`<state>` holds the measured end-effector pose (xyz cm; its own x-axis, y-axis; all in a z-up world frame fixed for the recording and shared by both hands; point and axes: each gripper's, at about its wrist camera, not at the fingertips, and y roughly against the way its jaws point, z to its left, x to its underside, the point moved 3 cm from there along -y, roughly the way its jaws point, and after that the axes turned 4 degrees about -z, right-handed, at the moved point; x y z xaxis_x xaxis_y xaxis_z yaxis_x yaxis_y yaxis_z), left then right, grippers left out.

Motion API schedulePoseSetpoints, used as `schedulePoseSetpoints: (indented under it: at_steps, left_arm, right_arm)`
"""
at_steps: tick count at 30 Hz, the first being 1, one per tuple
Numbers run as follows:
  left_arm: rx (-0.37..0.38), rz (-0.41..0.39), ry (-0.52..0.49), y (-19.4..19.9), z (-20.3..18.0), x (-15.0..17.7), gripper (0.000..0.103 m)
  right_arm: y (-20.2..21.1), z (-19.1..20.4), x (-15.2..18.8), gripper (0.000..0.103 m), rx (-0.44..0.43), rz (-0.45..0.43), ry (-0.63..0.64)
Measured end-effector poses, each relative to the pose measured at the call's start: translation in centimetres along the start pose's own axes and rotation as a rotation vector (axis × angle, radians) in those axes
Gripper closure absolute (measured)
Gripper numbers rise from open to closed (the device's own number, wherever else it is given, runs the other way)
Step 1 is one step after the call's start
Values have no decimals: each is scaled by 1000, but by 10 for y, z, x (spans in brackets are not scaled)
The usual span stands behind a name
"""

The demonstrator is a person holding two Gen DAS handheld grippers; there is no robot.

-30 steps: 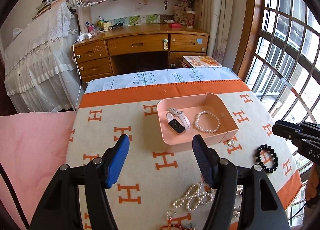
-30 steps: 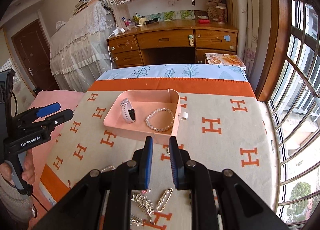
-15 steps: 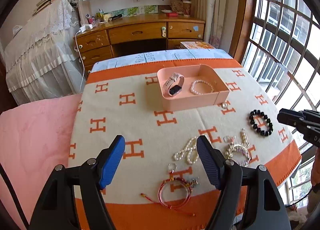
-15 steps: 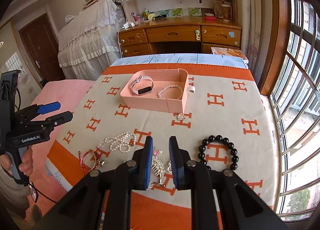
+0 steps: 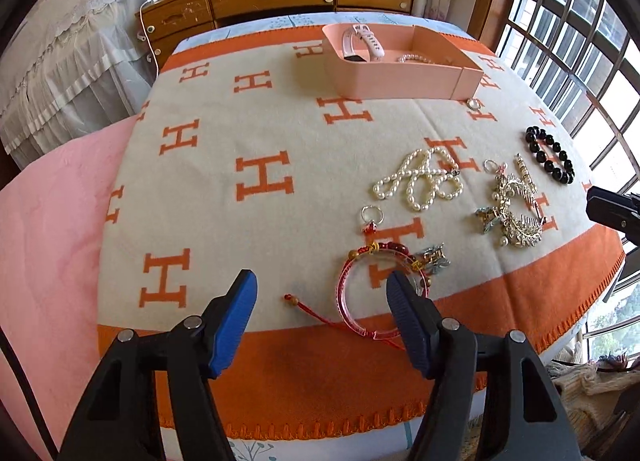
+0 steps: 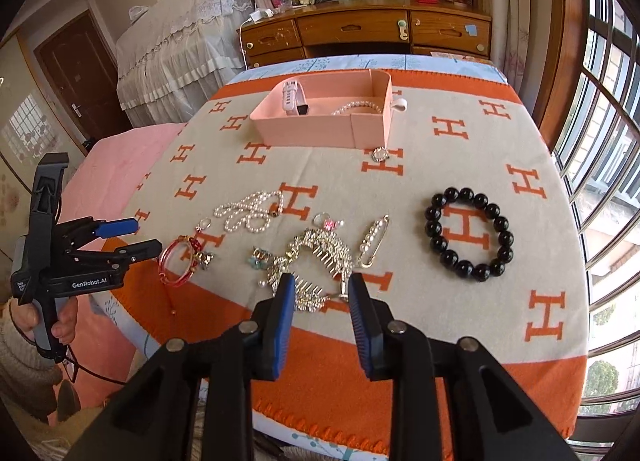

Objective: Organize jewelry
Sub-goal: 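Grasp the red bangle with the left tool while the right tool grasps the black bead bracelet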

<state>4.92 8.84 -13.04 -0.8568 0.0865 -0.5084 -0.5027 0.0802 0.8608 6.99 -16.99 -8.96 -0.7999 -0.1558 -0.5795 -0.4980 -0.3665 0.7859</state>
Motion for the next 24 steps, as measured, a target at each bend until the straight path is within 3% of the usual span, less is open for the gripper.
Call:
schedulePoseSetpoints:
  at_steps: [7,19,20,22,24]
  left_arm:
    - [32,61,-21,-19,-4,6,57]
    - [-4,76,-90,-27,-15,-3,64]
    - [3,80,-93,-27,-15,-4,66]
    - [52,97,-76,-28,-15,-5,83]
    - [48,104,-80,-28,-14,-6,85]
  right_arm:
    - [-12,-12,17,76,5,36,-50]
    - [-13,-57,2,76,79,14,-130]
    - [-14,-62,-1,76,89,13,-135]
    - [-20,-71,-8,76,99,20,-143]
    - [-28,-78,-15,76,112,37,-145]
